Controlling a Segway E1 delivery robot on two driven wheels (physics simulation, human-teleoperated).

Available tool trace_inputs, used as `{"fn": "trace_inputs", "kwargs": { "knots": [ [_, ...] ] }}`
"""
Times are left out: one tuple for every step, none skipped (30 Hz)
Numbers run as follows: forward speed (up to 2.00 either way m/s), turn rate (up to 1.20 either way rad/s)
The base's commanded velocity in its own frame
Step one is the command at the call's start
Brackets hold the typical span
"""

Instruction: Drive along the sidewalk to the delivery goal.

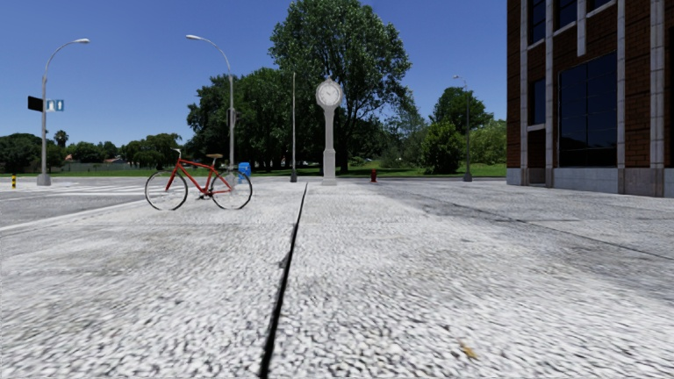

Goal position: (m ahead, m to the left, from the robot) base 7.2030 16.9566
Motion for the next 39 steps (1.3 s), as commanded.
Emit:
{"fn": "trace_inputs", "kwargs": {
  "knots": [
    [2.0,0.0],
    [2.0,0.0],
    [2.0,0.0],
    [2.0,0.0],
    [2.0,0.0],
    [2.0,0.0],
    [2.0,0.0],
    [2.0,0.0],
    [2.0,0.0],
    [2.0,0.0],
    [2.0,0.0],
    [2.0,0.0],
    [2.0,0.0],
    [2.0,0.0],
    [2.0,0.0],
    [2.0,0.0],
    [2.0,0.0],
    [2.0,0.0],
    [2.0,0.0],
    [2.0,0.0],
    [2.0,0.0],
    [2.0,0.0],
    [2.0,0.0],
    [2.0,0.0],
    [2.0,0.0],
    [2.0,0.0],
    [2.0,0.0],
    [2.0,0.0],
    [2.0,0.0],
    [2.0,0.08],
    [2.0,0.13],
    [2.0,0.13],
    [2.0,0.15],
    [2.0,0.17],
    [2.0,0.18],
    [2.0,0.18],
    [2.0,0.19],
    [2.0,0.19],
    [2.0,0.21]
  ]
}}
